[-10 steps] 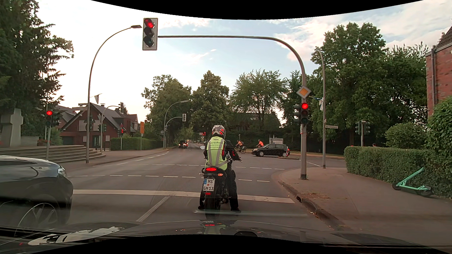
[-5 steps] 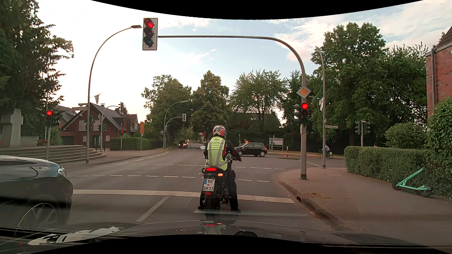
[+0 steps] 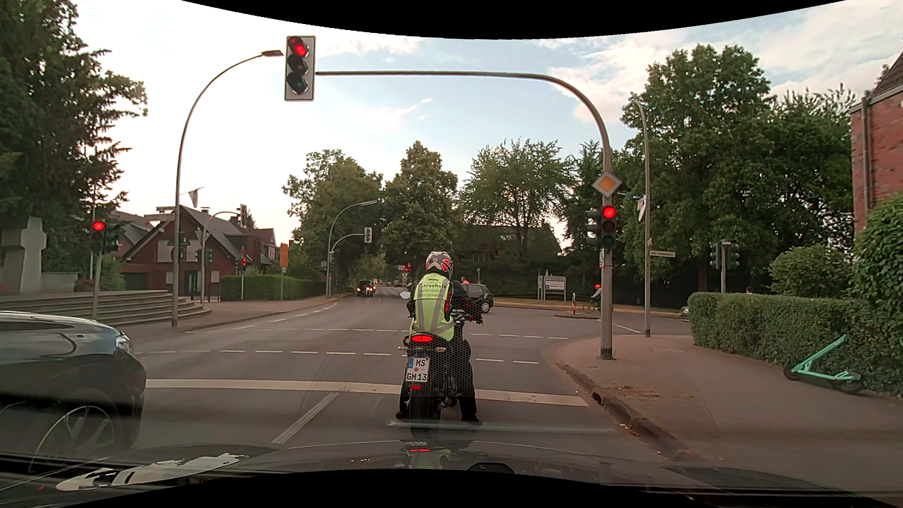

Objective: Follow the waypoints while adhering to traffic rules and regulations

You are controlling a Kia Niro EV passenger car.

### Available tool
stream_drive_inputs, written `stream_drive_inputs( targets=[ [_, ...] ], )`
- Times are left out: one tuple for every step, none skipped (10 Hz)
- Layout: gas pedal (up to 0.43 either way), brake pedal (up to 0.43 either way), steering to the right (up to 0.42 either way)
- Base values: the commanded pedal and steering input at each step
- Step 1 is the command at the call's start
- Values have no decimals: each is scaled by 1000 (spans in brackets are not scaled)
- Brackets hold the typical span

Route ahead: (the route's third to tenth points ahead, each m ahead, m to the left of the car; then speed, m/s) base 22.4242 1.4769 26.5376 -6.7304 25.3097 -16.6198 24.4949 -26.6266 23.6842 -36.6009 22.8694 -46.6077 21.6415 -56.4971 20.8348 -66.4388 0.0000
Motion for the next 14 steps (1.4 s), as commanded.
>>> stream_drive_inputs(
  targets=[
    [0, 0, -16],
    [0, 0, -16],
    [0, 0, -16],
    [0, 0, -16],
    [0, 0, -16],
    [0, 0, -16],
    [0, 0, -16],
    [0, 0, -16],
    [0, 0, -16],
    [0, 0, -16],
    [0, 0, -16],
    [0, 0, -16],
    [0, 0, -16],
    [0, 0, -16]
  ],
)
